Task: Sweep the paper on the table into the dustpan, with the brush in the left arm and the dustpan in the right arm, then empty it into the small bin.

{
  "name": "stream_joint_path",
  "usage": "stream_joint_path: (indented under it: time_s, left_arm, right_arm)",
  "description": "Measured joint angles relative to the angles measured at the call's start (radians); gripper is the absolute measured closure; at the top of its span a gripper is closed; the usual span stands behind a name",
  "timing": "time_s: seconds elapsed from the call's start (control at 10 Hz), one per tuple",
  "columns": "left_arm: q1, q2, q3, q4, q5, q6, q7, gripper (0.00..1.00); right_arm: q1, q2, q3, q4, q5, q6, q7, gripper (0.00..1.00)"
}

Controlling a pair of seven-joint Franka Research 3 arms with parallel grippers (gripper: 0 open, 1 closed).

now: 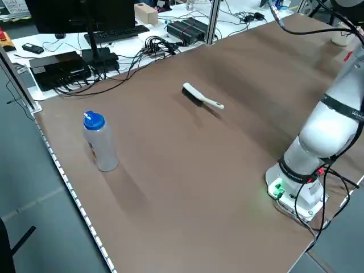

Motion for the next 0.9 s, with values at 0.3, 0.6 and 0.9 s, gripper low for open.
stream_joint_path:
  time_s: [0.3,0.6,0.9]
  left_arm:
    - [0.002,0.008,0.004,0.0,0.0,0.0,0.0,0.0]
    - [0.015,0.01,0.005,0.0,0.0,0.0,0.0,0.0]
    - [0.033,0.01,0.006,0.001,0.0,0.0,0.006,0.0]
  right_arm:
    - [-0.012,0.008,-0.007,0.01,-0.035,0.0,-0.038,0.67]
    - [-0.011,0.027,0.01,0.015,-0.035,-0.023,-0.05,0.67]
    - [0.002,0.03,0.117,0.118,-0.048,-0.103,-0.054,0.67]
